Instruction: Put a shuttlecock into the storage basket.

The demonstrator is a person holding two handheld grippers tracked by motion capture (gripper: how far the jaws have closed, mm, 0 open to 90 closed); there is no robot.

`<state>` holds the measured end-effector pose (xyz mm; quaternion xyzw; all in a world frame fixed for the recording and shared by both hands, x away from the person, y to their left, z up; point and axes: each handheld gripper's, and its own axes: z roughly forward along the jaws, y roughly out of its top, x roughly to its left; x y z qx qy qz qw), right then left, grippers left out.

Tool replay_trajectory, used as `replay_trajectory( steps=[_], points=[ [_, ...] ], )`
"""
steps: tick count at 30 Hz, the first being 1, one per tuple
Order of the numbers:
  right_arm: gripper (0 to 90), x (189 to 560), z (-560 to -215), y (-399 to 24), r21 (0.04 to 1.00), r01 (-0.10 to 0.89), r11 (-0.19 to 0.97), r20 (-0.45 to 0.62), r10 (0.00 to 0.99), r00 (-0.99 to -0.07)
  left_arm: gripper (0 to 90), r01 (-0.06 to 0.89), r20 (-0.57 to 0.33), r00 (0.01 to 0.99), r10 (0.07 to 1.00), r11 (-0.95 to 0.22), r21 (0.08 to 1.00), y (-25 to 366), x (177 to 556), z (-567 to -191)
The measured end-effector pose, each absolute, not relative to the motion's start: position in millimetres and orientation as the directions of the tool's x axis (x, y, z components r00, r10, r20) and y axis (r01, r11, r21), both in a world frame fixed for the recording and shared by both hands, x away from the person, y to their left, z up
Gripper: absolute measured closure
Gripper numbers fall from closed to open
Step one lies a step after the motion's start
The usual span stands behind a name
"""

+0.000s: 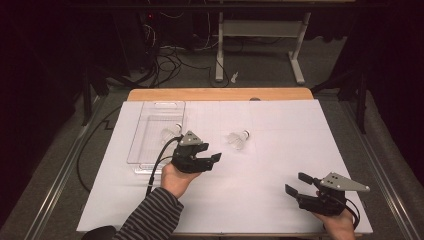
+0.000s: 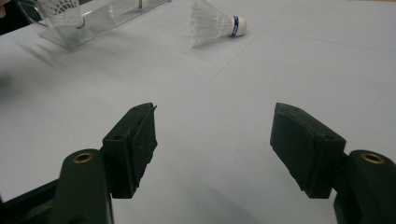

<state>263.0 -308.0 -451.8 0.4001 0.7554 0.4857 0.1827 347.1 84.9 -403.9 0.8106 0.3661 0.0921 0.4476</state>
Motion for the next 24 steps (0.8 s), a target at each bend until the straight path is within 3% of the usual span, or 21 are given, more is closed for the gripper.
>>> replay_trajectory(
  steps=[24],
  points=[
    [31.8,262.9,-451.7,-308.1,0.881,0.426,0.207,0.112,0.782,-0.613,41.9,0.520,-0.174,0.713,0.679,-0.346,0.781,69.7,359.7,-410.4]
  ],
)
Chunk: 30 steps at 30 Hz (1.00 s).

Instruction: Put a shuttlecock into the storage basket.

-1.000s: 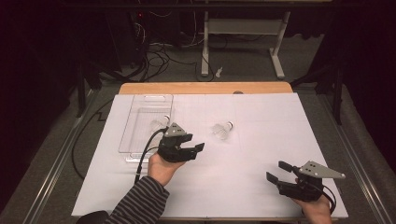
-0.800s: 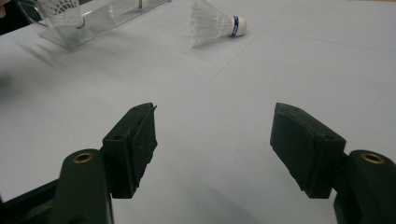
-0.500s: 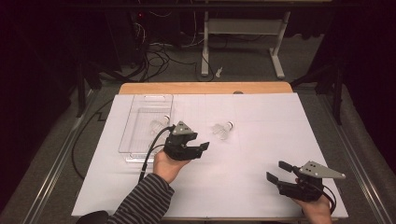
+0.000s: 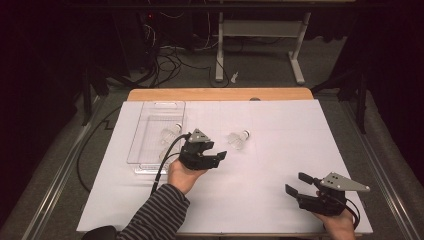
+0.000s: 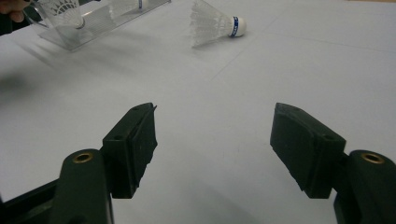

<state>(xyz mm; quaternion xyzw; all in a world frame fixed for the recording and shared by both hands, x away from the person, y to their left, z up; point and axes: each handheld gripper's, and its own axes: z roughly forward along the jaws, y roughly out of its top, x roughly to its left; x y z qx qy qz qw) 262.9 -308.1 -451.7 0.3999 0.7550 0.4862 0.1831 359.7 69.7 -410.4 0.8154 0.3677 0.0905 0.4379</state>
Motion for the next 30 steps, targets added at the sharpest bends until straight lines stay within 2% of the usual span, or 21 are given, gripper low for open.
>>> replay_trajectory(
  steps=[30],
  points=[
    [31.8,262.8,-451.7,-308.1,0.881,0.425,0.209,0.111,0.780,-0.615,43.7,0.562,-0.191,0.705,0.683,-0.372,0.739,53.4,375.6,-409.1]
  ],
)
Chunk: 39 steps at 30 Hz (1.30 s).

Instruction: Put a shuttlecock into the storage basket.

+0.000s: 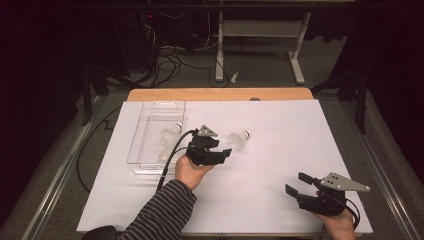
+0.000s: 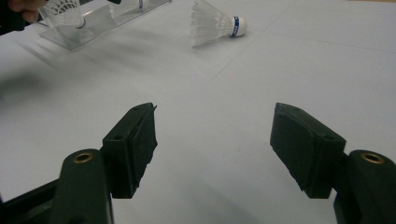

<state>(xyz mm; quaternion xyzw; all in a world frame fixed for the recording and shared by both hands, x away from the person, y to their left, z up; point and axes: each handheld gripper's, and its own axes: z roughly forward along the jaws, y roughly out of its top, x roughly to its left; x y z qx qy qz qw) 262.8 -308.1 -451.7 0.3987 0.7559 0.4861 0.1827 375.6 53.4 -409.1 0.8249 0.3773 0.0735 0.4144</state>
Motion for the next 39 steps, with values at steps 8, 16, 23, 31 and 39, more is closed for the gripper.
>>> replay_trajectory(
  steps=[8,16,23,31,39],
  points=[
    [31.8,262.9,-451.7,-308.2,0.880,0.426,0.209,0.112,0.781,-0.615,44.9,0.581,-0.199,0.701,0.685,-0.386,0.717,49.7,380.9,-407.1],
    [31.8,262.8,-451.7,-308.4,0.881,0.425,0.208,0.113,0.780,-0.615,44.5,0.599,-0.207,0.698,0.686,-0.400,0.693,43.2,386.7,-407.9],
    [31.8,262.8,-451.7,-307.9,0.881,0.424,0.211,0.111,0.777,-0.619,44.4,0.617,-0.209,0.699,0.684,-0.429,0.659,35.5,393.5,-409.9],
    [31.8,262.8,-451.8,-307.9,0.881,0.424,0.211,0.111,0.777,-0.619,44.2,0.625,-0.196,0.706,0.680,-0.470,0.623,24.5,399.1,-414.0],
    [31.9,262.6,-451.6,-307.6,0.881,0.422,0.211,0.109,0.779,-0.617,44.4,0.624,-0.185,0.714,0.675,-0.495,0.604,16.3,403.5,-413.6]
  ],
)
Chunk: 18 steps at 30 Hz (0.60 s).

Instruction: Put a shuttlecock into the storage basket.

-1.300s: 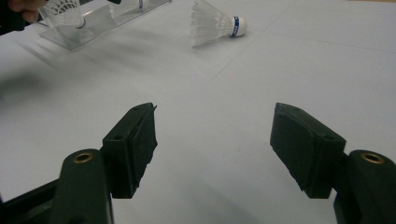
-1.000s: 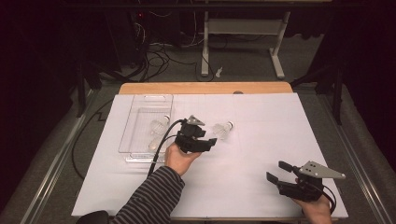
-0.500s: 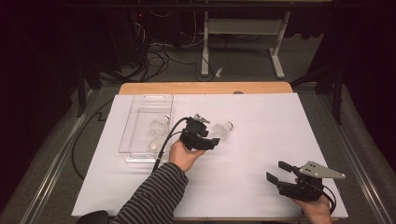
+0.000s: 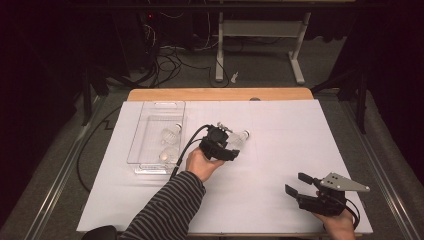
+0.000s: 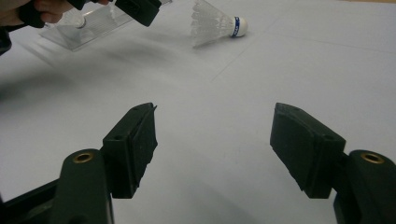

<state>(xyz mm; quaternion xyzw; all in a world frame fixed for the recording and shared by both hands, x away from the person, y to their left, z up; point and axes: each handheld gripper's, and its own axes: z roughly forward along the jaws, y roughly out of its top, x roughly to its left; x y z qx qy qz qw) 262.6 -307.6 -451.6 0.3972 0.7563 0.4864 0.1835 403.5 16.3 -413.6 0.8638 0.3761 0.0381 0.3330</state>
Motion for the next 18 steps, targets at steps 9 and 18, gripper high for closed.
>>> replay_trajectory(
  steps=[9,18],
  points=[
    [31.9,262.5,-451.6,-307.9,0.882,0.422,0.211,0.109,0.779,-0.618,45.3,0.637,-0.193,0.711,0.676,-0.503,0.583,11.0,409.7,-415.1],
    [31.9,262.6,-451.7,-307.9,0.881,0.424,0.211,0.110,0.779,-0.617,46.2,0.642,-0.180,0.706,0.686,-0.510,0.573,9.5,413.0,-414.6]
  ],
)
